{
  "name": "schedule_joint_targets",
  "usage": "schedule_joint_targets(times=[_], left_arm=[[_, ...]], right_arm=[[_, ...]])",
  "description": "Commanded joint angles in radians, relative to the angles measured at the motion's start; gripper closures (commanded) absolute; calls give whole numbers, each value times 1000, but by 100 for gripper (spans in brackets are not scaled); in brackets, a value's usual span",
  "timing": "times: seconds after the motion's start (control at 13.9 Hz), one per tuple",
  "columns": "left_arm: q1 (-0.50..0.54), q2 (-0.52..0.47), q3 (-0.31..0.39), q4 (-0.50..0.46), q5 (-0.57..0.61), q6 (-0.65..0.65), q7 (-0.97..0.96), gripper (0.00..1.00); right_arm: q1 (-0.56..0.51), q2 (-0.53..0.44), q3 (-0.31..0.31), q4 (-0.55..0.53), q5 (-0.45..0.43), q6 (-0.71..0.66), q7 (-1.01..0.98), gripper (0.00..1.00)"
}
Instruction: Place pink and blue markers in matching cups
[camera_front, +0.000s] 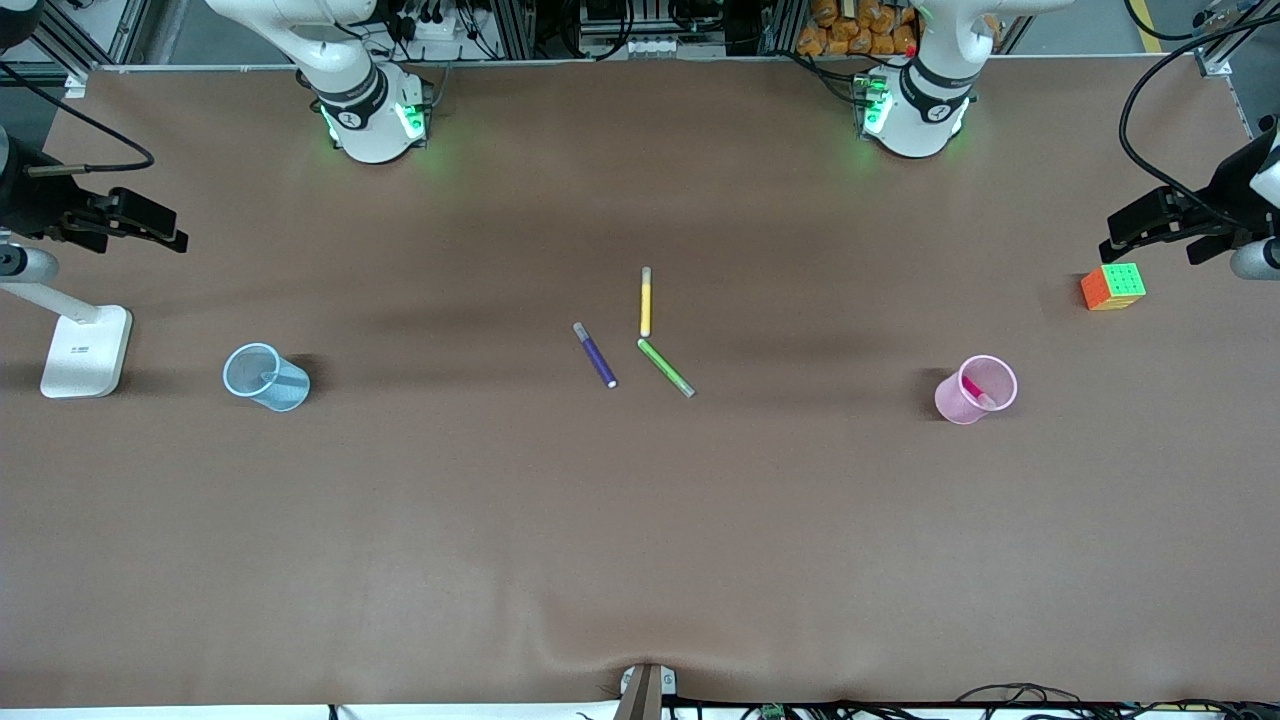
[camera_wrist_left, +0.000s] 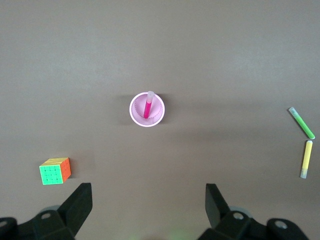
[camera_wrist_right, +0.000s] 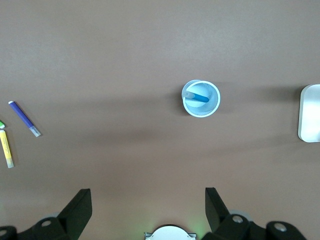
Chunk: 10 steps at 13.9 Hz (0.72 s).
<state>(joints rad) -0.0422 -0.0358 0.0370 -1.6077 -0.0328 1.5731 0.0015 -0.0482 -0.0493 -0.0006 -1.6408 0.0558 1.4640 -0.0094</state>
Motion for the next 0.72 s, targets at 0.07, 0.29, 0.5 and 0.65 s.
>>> schedule_joint_targets(times=[0.07, 0.29, 0.5, 0.65], left_arm=[[4, 2, 1, 11, -3, -16, 15, 0], [4, 4, 0, 9, -4, -16, 15, 0], [4, 4, 0, 11, -4, -16, 15, 0], [4, 4, 1, 9, -6, -16, 15, 0]], right_arm=[[-8, -34, -7, 4, -21, -8, 19, 0], [-16, -34, -4, 4, -21, -7, 17, 0], [-18, -34, -6, 4, -27, -2, 14, 0], [-18, -34, -4, 4, -30, -1, 13, 0]])
